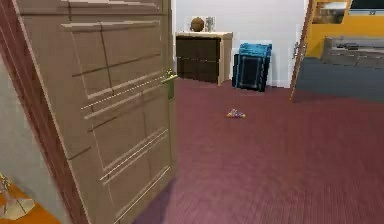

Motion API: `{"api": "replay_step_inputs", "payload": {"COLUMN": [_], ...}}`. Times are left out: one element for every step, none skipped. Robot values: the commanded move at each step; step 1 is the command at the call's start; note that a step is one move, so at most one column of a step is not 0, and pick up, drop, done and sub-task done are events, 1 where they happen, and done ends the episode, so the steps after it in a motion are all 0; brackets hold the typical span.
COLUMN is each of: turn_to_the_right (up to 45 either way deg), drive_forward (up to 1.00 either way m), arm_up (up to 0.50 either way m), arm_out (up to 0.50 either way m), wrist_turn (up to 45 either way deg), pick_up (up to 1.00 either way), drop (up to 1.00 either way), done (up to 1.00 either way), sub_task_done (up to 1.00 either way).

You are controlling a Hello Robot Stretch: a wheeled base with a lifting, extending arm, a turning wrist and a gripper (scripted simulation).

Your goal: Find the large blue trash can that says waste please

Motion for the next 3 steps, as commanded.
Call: {"api": "replay_step_inputs", "payload": {"turn_to_the_right": [33.0,0.0,0.0], "drive_forward": [0.0,1.0,1.0], "arm_up": [0.0,0.0,0.0], "arm_out": [0.0,0.0,0.0], "wrist_turn": [0.0,0.0,0.0], "pick_up": [0.0,0.0,0.0], "drop": [0.0,0.0,0.0], "done": [0.0,0.0,0.0], "sub_task_done": [0.0,0.0,0.0]}}
